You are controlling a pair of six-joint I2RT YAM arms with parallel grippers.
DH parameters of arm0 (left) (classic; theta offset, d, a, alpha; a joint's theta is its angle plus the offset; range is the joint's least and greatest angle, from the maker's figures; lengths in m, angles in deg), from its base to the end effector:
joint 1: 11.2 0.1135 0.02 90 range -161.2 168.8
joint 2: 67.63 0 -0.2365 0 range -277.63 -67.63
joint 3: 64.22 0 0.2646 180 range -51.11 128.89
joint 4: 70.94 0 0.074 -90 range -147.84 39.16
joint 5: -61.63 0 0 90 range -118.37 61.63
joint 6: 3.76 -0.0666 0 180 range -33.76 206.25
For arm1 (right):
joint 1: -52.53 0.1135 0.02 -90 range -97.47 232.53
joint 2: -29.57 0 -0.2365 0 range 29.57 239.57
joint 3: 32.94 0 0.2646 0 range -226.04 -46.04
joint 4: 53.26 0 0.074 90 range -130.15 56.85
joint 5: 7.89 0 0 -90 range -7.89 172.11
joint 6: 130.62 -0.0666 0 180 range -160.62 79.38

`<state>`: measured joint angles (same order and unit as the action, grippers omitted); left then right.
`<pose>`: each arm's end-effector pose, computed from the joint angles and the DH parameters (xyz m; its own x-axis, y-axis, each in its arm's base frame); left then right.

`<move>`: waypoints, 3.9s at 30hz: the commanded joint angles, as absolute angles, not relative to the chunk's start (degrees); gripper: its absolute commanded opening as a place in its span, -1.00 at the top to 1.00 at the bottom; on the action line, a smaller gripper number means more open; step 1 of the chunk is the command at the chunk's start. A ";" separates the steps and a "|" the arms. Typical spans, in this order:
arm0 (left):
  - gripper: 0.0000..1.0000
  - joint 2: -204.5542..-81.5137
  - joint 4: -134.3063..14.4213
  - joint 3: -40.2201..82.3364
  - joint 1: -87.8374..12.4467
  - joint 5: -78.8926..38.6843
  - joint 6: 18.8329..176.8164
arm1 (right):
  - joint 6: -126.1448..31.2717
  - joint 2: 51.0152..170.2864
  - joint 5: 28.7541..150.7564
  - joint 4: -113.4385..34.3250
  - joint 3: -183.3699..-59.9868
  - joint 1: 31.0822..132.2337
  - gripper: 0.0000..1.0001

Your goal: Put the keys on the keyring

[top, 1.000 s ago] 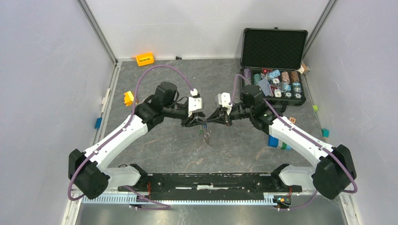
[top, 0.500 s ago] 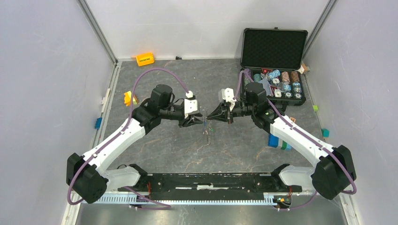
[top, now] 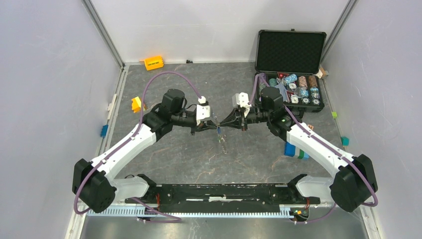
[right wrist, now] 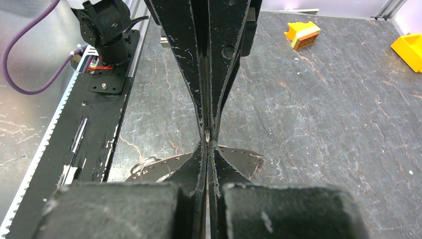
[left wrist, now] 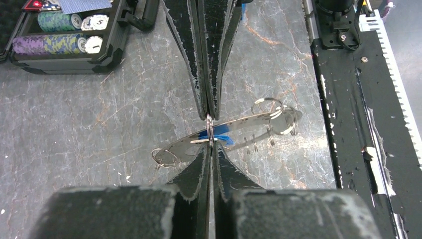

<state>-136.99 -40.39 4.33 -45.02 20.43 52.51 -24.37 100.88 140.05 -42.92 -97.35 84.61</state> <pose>0.2229 -0.2096 0.2697 0.1404 0.3462 -0.9276 0.9889 -0.0031 0.1485 0.2338 0.2132 0.2733 0.0297 -0.1567 -0.9872 -0.9993 -0.0250 -0.0261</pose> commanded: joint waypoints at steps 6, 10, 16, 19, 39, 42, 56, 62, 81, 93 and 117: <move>0.94 -137.22 -45.57 4.10 -45.13 24.17 54.49 | -27.50 100.30 140.44 -49.55 -97.44 84.30 1.00; 0.95 -137.68 -45.73 3.67 -45.65 23.19 54.37 | -27.90 99.83 139.45 -50.24 -96.73 84.26 1.00; 0.96 -137.51 -49.72 2.38 -46.52 18.77 57.51 | -30.01 99.72 136.77 -52.74 -94.89 84.17 1.00; 0.96 -137.73 -50.65 2.41 -47.26 16.23 58.55 | -31.69 100.10 134.55 -53.51 -94.65 84.17 1.00; 0.96 -140.15 -52.66 3.43 -51.10 7.36 59.57 | -42.83 101.99 132.39 -60.28 -92.55 83.36 1.00; 0.96 -139.67 -52.84 3.03 -51.14 7.09 59.70 | -41.09 101.76 132.31 -58.69 -92.88 83.26 1.00; 0.95 -135.23 -48.72 2.33 -51.12 6.87 53.82 | -24.11 97.88 134.66 -43.56 -97.24 81.74 0.26; 0.96 -134.57 -41.49 4.80 -51.10 9.17 48.50 | -18.30 97.29 136.79 -39.57 -96.93 81.67 -0.28; 0.96 -135.93 -36.37 14.51 -51.71 -1.20 56.64 | -31.54 99.76 137.99 -52.47 -91.18 83.25 -0.83; 0.95 -137.75 -39.25 15.16 -51.80 -2.39 62.47 | -32.62 103.03 127.64 -50.13 -92.90 84.46 -0.63; 0.95 -139.48 -41.31 7.44 -50.07 -6.05 60.39 | -15.71 100.06 103.96 -47.77 -91.14 86.24 1.00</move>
<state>-137.73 -37.13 8.29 -51.03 -4.97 60.14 -19.65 102.71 109.95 -42.28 -94.16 86.00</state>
